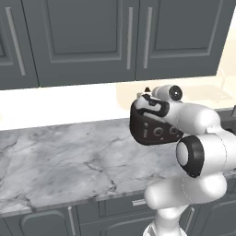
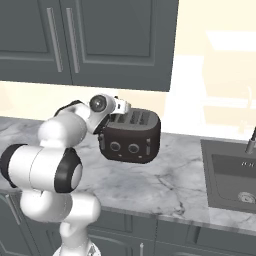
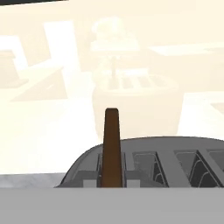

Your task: Start the toaster. Once the lever pops up, take the bread to the plate on the dining counter.

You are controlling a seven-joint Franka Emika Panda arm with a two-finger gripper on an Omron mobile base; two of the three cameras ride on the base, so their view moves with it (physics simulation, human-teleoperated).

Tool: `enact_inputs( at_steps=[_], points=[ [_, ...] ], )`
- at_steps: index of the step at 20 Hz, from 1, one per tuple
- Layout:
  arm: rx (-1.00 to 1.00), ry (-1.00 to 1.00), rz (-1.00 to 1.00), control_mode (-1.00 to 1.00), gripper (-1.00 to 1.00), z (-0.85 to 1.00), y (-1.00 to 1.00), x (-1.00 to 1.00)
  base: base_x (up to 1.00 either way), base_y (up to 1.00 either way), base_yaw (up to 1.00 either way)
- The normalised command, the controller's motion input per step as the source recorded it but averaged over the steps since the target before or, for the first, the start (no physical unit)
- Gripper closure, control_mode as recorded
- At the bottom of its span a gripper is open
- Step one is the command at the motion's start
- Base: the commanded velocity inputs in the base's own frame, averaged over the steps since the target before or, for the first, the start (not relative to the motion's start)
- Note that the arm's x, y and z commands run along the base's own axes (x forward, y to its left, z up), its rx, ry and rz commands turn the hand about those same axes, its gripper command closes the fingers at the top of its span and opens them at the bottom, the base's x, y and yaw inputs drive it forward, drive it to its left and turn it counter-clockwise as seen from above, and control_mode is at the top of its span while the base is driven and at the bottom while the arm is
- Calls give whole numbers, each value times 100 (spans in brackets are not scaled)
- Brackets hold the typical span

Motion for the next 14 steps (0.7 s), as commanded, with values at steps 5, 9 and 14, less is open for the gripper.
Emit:
enact_inputs(
  at_steps=[5, 9, 14],
  points=[
    [0, -1, 0, -100, 100, 30, -1, -22, 0, 0, 0],
    [0, 0, 0, -100, 100, 32, 0, -32, 0, 0, 0],
    [0, 0, 0, -100, 100, 41, 0, -39, 0, 0, 0]
  ],
)
